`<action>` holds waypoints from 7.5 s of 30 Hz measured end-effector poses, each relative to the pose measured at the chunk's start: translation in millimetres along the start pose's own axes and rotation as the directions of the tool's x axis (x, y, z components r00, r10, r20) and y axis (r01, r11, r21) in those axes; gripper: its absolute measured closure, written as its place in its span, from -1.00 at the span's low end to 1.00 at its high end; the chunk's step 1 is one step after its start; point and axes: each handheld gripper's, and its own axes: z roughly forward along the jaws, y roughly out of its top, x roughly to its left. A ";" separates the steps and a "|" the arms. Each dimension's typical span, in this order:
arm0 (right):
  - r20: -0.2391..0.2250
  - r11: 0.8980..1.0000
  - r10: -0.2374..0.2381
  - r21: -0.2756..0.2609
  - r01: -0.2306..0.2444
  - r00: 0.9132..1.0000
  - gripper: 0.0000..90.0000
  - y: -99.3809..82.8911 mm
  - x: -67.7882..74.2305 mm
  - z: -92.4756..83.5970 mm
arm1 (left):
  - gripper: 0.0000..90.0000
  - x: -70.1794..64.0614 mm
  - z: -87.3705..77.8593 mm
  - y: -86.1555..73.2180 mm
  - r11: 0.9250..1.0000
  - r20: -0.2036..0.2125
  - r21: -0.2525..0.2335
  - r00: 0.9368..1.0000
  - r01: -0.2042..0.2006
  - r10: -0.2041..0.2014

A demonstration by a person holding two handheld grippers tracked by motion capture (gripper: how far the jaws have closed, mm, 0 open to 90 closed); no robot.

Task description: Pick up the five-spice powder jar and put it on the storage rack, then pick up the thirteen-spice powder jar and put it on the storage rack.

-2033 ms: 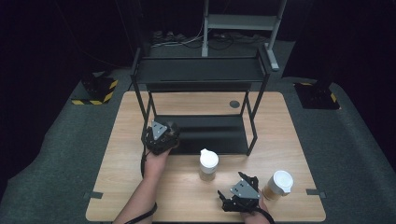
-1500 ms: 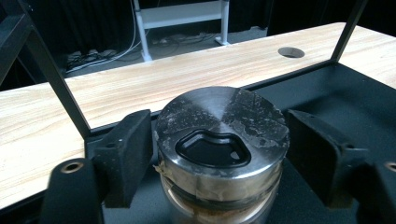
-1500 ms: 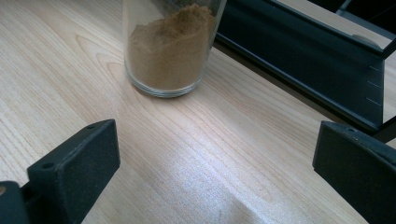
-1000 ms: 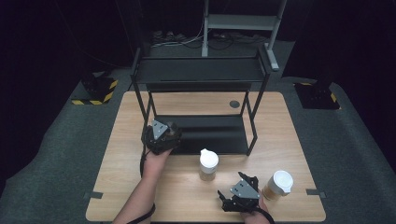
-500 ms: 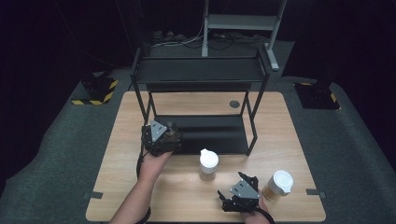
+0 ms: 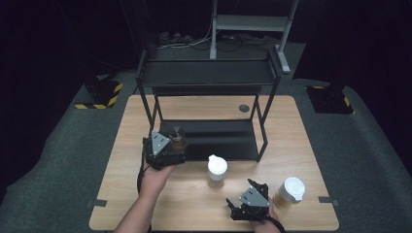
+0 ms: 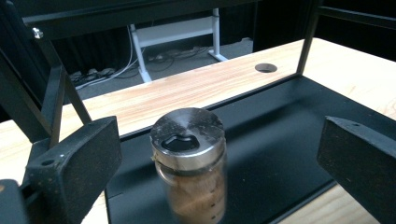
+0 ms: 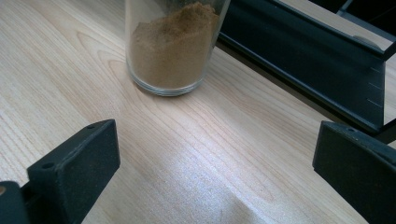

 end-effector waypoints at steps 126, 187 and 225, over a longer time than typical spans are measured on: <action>-0.047 0.989 0.090 -0.112 -0.095 0.995 -1.00 40.3 -9.5 -5.2 | -0.98 -30.7 -55.1 -87.3 0.940 0.128 0.208 0.961 -0.269 0.247; -0.118 0.962 0.189 -0.176 -0.208 0.975 -0.33 35.6 -5.3 43.4 | -0.98 -31.3 -55.4 -87.4 0.936 0.137 0.205 0.955 -0.286 0.262; -0.098 0.954 0.179 -0.225 -0.197 0.979 -0.33 74.4 -19.2 35.0 | -0.98 -25.6 -55.2 -87.2 0.941 0.158 0.200 0.957 -0.273 0.244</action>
